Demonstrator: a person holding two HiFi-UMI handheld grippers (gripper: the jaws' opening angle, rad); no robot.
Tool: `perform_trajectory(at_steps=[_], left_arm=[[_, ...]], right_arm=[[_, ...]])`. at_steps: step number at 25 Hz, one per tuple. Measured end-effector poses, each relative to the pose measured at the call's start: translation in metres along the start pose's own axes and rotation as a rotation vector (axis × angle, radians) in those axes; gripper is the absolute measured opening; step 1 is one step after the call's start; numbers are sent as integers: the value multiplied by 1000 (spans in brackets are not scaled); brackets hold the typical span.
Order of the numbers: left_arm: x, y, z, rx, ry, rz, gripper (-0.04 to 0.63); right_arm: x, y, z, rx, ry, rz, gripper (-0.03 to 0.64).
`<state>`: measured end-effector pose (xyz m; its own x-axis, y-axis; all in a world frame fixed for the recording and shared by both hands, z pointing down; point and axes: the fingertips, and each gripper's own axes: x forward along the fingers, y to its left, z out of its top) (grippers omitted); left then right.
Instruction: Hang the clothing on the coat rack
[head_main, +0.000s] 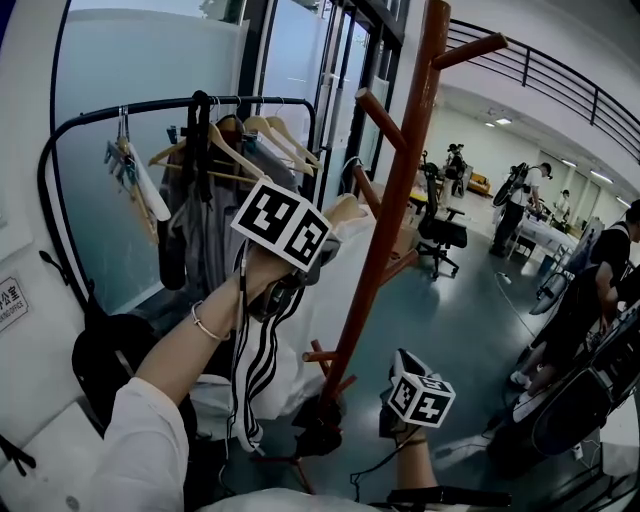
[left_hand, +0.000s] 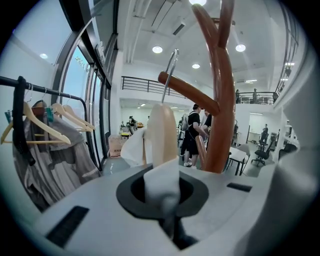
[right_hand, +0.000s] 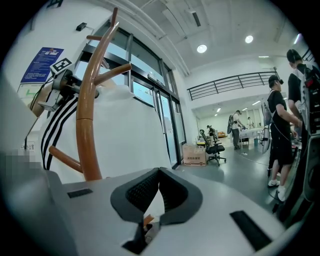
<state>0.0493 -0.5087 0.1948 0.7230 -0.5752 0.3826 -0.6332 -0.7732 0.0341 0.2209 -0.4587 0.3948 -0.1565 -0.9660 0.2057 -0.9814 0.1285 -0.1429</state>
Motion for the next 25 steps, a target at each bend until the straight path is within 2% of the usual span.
perform_trajectory(at_steps=[12, 17, 21, 25], left_arm=[[19, -4, -14, -5, 35, -34, 9], [26, -13, -24, 19, 62, -73, 11], [28, -19, -29, 66, 74, -75, 12], [30, -23, -32, 60, 69, -94, 14]], right_arm=[[2, -11, -10, 21, 7, -5, 23], [6, -10, -15, 25, 14, 3, 23], [9, -8, -16, 25, 20, 10, 23], [9, -5, -19, 24, 26, 20, 23]])
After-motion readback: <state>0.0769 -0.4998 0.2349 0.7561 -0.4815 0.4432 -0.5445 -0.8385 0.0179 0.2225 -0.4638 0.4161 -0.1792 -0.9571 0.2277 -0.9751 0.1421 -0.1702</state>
